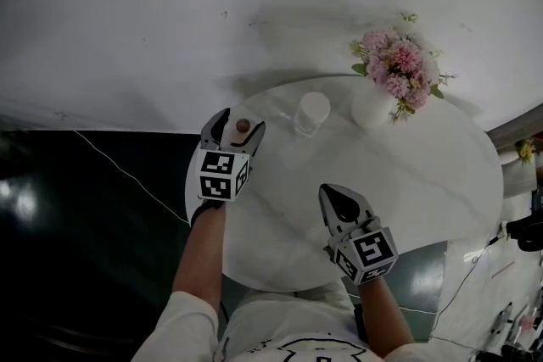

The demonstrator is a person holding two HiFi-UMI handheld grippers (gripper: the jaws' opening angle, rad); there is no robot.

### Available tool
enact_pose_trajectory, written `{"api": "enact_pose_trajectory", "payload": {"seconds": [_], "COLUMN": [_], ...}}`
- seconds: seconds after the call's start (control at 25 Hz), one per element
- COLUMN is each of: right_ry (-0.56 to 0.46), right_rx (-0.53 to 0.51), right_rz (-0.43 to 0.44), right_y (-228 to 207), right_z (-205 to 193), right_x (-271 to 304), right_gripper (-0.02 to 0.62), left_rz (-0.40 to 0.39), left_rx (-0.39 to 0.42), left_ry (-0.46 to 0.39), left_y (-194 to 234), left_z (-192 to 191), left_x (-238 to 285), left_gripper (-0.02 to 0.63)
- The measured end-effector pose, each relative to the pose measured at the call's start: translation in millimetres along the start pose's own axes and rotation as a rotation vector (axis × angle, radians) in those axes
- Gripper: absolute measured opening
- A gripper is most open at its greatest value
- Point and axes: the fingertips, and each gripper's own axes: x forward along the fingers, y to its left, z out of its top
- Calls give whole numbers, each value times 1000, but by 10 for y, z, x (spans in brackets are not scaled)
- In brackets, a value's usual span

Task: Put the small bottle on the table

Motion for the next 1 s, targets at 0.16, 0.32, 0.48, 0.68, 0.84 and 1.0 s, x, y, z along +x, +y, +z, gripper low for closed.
{"api": "enact_pose_trajectory", "payload": {"seconds": [0.16, 0.32, 0.48, 0.68, 0.84, 1.0], "right_ry": [-18, -43, -82, -117, -142, -163], "right_rx": [-1, -11, -8, -4, -12, -24], "right_rz": [-16, -39, -65, -93, -97, -94], "right_y": [39, 100, 181, 259, 324, 383], "right_z": [78, 207, 355, 526, 662, 768], "right_x": [-65, -159, -279, -425, -486, -524], "right_gripper": [-8, -8, -8, -8, -9, -8], "left_rz": [7, 0, -17, -33, -41, -37], "left_rx": [-8, -8, 1, 15, 32, 44], "left_ry": [-35, -51, -64, -91, -108, -128], "left_y": [12, -20, -69, -111, -138, -139], "left_z": [147, 242, 340, 498, 591, 674], "left_x": [-165, -333, -513, -735, -900, -1039], "left_gripper": [353, 353, 353, 353, 353, 353]}}
